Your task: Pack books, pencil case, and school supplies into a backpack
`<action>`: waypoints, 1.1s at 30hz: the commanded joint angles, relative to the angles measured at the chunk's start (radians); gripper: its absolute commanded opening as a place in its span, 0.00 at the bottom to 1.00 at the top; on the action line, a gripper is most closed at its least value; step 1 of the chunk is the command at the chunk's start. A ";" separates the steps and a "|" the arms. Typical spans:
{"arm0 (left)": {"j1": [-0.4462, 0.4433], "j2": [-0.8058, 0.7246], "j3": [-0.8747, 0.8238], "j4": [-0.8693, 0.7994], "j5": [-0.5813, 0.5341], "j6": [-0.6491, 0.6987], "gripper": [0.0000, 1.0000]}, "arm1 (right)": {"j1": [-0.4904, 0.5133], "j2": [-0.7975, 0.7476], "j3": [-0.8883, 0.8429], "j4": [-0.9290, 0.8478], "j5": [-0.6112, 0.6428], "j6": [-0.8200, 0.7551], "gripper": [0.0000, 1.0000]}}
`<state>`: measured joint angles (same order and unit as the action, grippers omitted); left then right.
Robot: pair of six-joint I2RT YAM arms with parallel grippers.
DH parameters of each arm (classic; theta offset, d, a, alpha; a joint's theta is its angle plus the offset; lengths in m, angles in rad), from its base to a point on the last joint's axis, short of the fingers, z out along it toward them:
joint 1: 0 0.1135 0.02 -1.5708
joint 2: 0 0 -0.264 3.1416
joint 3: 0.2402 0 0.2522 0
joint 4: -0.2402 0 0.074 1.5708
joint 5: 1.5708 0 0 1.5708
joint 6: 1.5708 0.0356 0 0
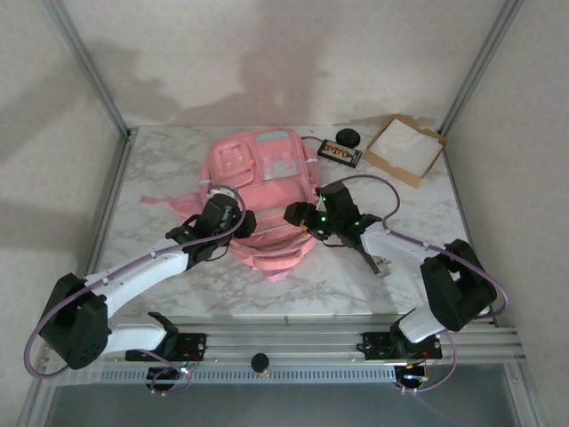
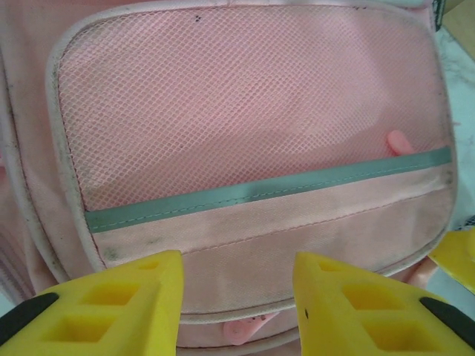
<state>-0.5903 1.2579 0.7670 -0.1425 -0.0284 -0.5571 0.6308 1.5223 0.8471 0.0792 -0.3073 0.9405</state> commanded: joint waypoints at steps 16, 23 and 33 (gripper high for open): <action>-0.015 0.017 0.050 -0.063 -0.088 0.102 0.43 | 0.012 0.074 0.245 -0.043 0.010 -0.027 0.49; -0.029 0.017 0.043 -0.100 -0.078 0.170 0.43 | -0.001 0.088 0.259 -0.009 -0.020 -0.001 0.13; -0.058 0.027 -0.003 -0.093 -0.025 0.212 0.45 | -0.017 0.089 0.286 0.012 -0.046 0.010 0.05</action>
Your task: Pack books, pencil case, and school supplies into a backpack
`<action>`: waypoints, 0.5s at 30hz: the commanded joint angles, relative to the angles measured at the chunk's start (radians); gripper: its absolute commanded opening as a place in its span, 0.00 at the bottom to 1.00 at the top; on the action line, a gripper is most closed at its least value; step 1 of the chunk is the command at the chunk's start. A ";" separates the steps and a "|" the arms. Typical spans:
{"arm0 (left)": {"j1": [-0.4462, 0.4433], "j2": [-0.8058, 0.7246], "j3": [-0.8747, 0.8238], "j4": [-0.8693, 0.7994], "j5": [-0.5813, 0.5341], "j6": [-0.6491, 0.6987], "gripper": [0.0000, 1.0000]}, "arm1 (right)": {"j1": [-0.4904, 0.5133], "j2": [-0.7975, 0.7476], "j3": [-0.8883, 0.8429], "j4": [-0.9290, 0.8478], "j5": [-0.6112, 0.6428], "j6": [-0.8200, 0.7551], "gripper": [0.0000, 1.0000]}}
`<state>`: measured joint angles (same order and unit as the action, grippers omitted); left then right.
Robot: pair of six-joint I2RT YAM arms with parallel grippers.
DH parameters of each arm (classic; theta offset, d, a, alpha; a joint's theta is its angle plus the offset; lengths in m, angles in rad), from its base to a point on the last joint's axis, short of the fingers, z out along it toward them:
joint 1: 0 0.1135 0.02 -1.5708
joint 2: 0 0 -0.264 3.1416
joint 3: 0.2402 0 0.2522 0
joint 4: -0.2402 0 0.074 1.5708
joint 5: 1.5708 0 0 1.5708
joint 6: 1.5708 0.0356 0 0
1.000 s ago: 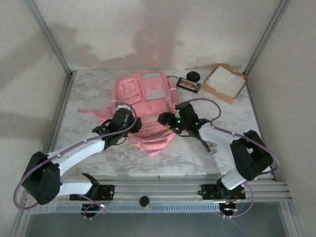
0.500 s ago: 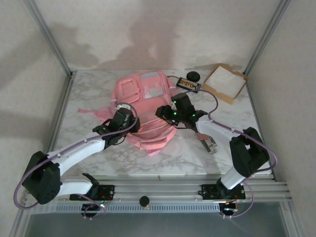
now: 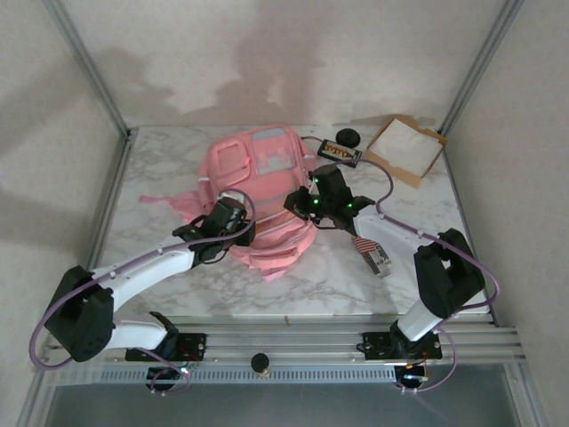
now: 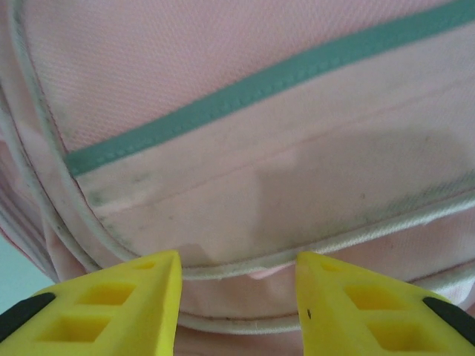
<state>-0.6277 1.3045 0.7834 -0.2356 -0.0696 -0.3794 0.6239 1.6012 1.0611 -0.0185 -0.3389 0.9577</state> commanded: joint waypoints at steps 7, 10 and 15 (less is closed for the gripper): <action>-0.020 -0.024 -0.020 0.005 -0.017 0.024 0.49 | -0.015 0.033 0.088 0.017 0.034 -0.052 0.41; -0.020 -0.009 0.002 -0.008 -0.020 0.022 0.48 | -0.012 0.040 0.108 -0.016 0.064 -0.072 0.44; -0.020 -0.012 0.005 -0.029 -0.051 0.033 0.48 | 0.000 0.044 0.191 -0.135 0.144 -0.141 0.46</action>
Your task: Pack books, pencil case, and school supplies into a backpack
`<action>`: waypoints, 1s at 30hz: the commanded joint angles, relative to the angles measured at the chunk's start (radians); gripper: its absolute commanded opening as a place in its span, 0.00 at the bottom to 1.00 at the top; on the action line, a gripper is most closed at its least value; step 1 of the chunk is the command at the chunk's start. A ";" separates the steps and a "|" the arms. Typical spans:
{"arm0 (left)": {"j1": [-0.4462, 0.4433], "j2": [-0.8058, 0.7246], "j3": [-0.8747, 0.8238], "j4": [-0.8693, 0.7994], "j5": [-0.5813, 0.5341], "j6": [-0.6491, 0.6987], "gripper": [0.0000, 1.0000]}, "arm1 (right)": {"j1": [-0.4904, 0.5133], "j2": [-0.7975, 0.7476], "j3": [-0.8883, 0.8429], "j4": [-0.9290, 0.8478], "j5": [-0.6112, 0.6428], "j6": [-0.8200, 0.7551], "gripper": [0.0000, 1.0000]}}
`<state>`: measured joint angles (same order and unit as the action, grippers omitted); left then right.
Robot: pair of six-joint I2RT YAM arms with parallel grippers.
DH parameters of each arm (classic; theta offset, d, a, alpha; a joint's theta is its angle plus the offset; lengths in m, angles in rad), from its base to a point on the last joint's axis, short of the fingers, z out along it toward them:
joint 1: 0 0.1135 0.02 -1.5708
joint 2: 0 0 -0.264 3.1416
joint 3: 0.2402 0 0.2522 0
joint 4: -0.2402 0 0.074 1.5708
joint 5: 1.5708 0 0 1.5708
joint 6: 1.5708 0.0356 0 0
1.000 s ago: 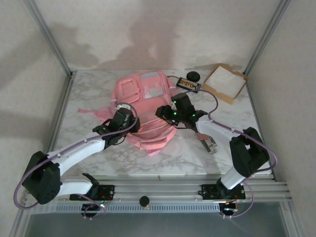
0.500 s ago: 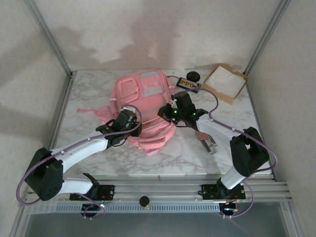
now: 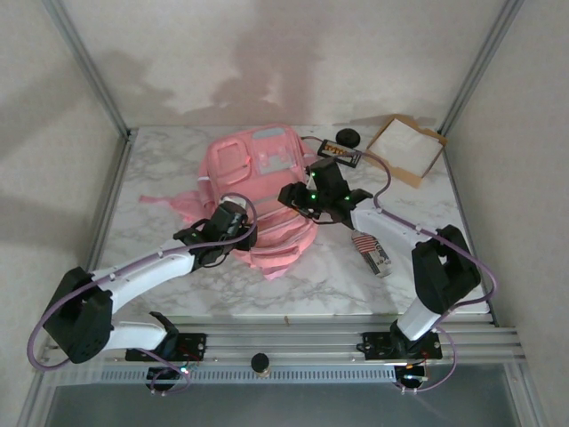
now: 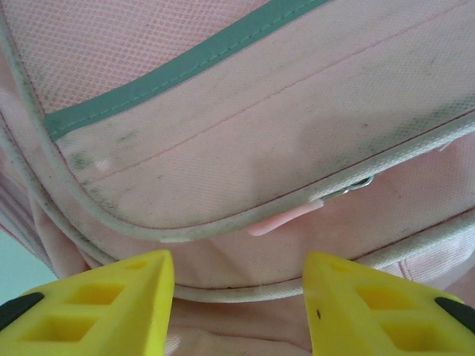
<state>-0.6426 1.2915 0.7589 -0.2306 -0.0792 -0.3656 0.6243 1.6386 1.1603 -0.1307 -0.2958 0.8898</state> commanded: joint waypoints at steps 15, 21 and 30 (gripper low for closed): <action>-0.005 -0.018 0.040 -0.056 -0.072 0.022 0.49 | -0.003 0.035 0.166 -0.155 0.164 -0.156 0.64; -0.005 -0.014 0.055 -0.062 -0.086 0.015 0.49 | 0.001 0.069 0.211 -0.120 0.118 -0.141 0.63; -0.005 0.011 0.085 -0.032 -0.063 0.007 0.46 | 0.002 0.099 0.162 0.044 -0.012 -0.046 0.26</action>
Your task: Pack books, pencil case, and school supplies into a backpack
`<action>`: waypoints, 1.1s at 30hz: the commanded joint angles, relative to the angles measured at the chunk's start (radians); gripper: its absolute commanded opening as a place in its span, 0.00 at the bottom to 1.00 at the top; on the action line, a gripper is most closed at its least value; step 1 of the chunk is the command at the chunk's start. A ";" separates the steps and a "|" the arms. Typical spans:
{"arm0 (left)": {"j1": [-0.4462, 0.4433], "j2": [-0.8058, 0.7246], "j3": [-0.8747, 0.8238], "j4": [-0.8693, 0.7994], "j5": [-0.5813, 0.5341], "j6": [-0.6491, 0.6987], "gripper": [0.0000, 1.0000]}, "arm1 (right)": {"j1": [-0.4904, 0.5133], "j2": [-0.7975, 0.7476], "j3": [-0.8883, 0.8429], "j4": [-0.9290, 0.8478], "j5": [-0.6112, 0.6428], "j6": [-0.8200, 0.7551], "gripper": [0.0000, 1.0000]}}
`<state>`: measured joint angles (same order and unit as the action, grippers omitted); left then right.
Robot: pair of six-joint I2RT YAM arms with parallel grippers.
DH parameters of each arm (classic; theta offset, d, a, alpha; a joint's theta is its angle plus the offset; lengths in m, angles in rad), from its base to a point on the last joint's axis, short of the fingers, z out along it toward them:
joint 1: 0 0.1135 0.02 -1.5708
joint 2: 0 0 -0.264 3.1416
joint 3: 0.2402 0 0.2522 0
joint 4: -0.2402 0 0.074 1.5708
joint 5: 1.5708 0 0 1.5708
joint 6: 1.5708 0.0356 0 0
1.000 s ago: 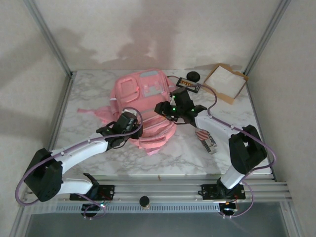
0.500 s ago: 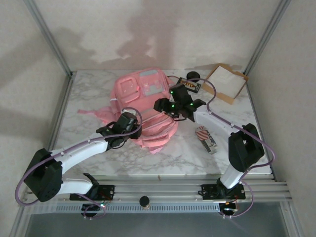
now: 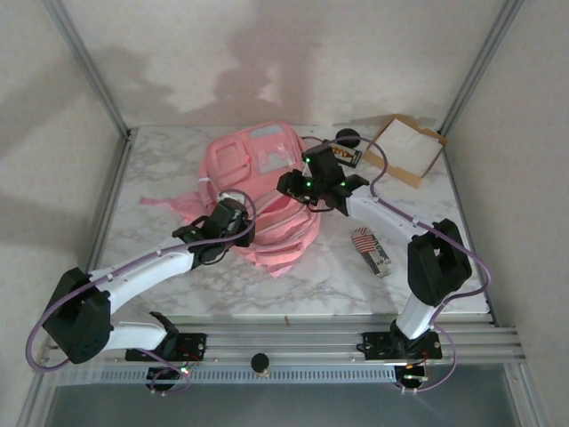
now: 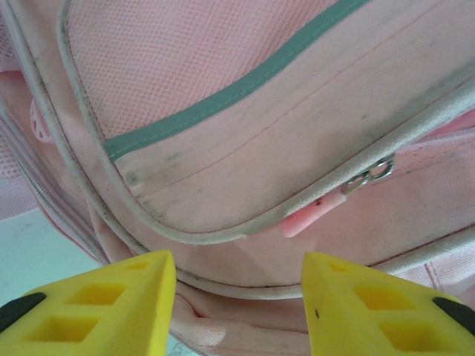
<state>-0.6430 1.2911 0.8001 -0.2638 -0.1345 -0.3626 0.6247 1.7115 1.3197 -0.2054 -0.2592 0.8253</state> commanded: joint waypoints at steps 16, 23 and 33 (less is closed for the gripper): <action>0.011 0.069 0.015 0.078 0.078 0.031 0.42 | -0.023 -0.021 -0.009 0.234 -0.106 0.128 0.00; 0.035 0.110 0.012 0.185 0.065 0.017 0.48 | -0.023 -0.035 -0.039 0.277 -0.122 0.153 0.00; 0.039 0.129 0.007 0.404 0.146 -0.057 0.41 | -0.023 -0.054 -0.103 0.315 -0.121 0.171 0.00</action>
<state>-0.6117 1.4162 0.7918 -0.0525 -0.0261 -0.3943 0.5896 1.7084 1.2327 0.0299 -0.3374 0.9890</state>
